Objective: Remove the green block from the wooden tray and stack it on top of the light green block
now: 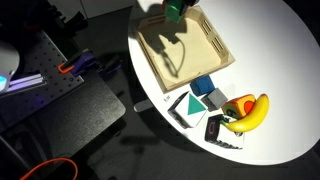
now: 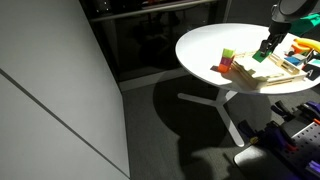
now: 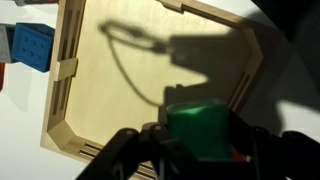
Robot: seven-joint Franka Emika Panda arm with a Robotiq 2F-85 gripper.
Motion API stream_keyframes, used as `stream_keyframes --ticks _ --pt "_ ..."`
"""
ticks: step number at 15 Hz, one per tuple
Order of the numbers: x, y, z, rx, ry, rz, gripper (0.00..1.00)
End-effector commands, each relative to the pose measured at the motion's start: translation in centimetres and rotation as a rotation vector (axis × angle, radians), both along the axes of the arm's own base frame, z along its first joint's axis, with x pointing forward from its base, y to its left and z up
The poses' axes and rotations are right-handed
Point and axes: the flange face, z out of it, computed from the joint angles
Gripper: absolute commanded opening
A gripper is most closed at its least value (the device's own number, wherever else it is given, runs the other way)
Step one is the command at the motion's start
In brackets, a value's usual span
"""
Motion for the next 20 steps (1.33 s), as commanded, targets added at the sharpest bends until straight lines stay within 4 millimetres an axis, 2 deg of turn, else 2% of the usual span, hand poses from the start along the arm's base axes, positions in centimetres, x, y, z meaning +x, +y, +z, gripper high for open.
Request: stream_keyframes --ticks 1,8,14,20 --pt "0.5 1.5 2.0 0.008 -0.078 0.014 0.32" --pt "1.7 2.8 5.9 0.003 -0.213 0.033 0.32" --pt "2.2 3.6 9.1 0.046 -0.217 0.043 0.32" --pt "4.0 3.5 10.5 0.123 -0.199 0.042 0.32"
